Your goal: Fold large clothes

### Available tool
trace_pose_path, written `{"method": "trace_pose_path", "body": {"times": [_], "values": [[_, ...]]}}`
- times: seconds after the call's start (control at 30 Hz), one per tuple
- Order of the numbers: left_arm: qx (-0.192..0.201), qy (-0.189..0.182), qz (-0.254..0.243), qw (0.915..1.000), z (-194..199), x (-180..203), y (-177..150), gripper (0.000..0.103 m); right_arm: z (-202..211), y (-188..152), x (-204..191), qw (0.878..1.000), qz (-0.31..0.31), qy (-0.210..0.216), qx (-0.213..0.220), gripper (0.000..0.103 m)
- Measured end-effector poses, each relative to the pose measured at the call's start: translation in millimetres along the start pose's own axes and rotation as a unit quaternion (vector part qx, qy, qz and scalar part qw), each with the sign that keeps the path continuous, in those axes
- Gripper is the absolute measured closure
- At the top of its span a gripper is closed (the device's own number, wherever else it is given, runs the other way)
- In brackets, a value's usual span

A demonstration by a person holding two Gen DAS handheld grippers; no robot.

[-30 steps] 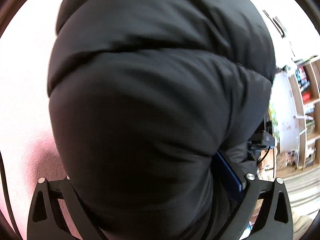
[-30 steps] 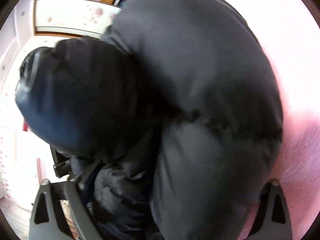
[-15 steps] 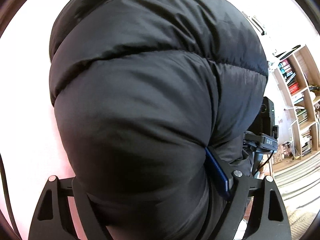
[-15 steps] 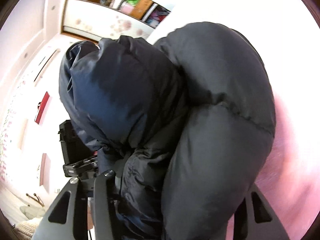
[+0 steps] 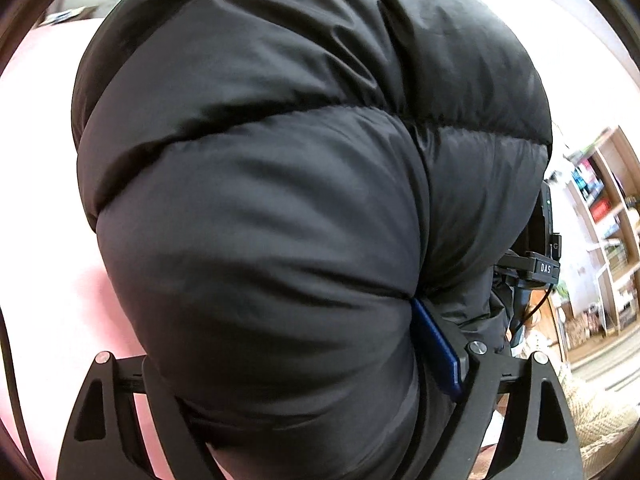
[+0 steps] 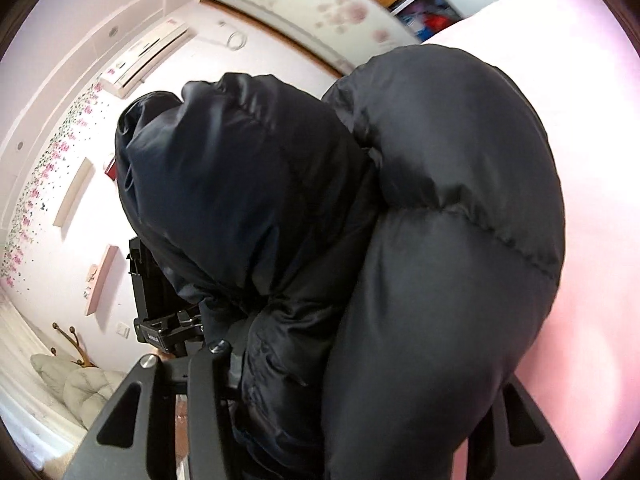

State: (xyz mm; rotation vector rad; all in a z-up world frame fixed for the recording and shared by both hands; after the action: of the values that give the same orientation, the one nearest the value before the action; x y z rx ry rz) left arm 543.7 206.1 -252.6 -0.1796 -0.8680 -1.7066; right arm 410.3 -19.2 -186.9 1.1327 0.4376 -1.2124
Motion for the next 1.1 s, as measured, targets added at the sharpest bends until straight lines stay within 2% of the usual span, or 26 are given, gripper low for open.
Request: {"method": "trace_pose_path", "body": {"times": [0.13, 0.27, 0.43, 0.47, 0.53, 0.63, 0.8, 0.87, 0.93, 0.97, 1.1], "values": [[-0.008, 0.026, 0.018, 0.9995, 22, -98, 20, 0.014, -101, 25, -3, 1.0, -0.014, 0.018, -0.022, 0.054], [-0.018, 0.05, 0.028, 0.9982, 23, -184, 42, 0.012, -196, 25, 0, 0.998, -0.042, 0.031, -0.033, 0.054], [-0.05, 0.089, 0.064, 0.9927, -14, -283, 50, 0.005, -277, 19, 55, 0.993, -0.11, 0.022, -0.034, 0.054], [-0.051, 0.096, 0.073, 0.9914, -22, -295, 49, 0.0, -290, 16, 68, 0.992, -0.123, 0.013, -0.033, 0.054], [-0.036, 0.097, 0.094, 0.9902, -32, -323, 46, 0.0, -304, 10, 88, 0.99, -0.135, -0.002, -0.03, 0.053], [0.004, 0.078, 0.112, 0.9907, -42, -341, 24, 0.0, -324, 1, 104, 0.991, -0.124, -0.031, -0.027, 0.044], [0.066, 0.053, 0.147, 0.9855, -26, -357, -16, 0.0, -334, -13, 90, 0.995, -0.057, -0.08, -0.032, 0.03], [0.075, 0.069, 0.141, 0.9847, -19, -348, -21, 0.0, -336, -13, 76, 0.994, -0.039, -0.093, -0.034, 0.027], [0.066, 0.094, 0.13, 0.9848, -18, -337, -34, 0.0, -332, -11, 63, 0.994, -0.027, -0.1, -0.04, 0.024], [0.06, 0.113, 0.12, 0.9846, -31, -294, -44, 0.0, -336, -6, 57, 0.994, -0.024, -0.102, -0.042, 0.024], [0.048, 0.168, 0.068, 0.9823, -14, -256, -41, 0.001, -311, 3, 49, 0.993, -0.018, -0.111, -0.042, 0.021]]}}
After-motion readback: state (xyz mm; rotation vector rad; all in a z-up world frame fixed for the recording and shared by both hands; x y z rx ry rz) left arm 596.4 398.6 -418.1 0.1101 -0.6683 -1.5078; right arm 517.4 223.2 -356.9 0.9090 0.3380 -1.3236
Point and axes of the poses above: each gripper's, at about its wrist camera, not at the fingertips, and z roughly against the way its jaws point, x to its right, y to its top, the point moved 8 cm from there along -z, roughly the way its jaws point, and after that the axes turned 1 degree about z, right-handed, at the moved point
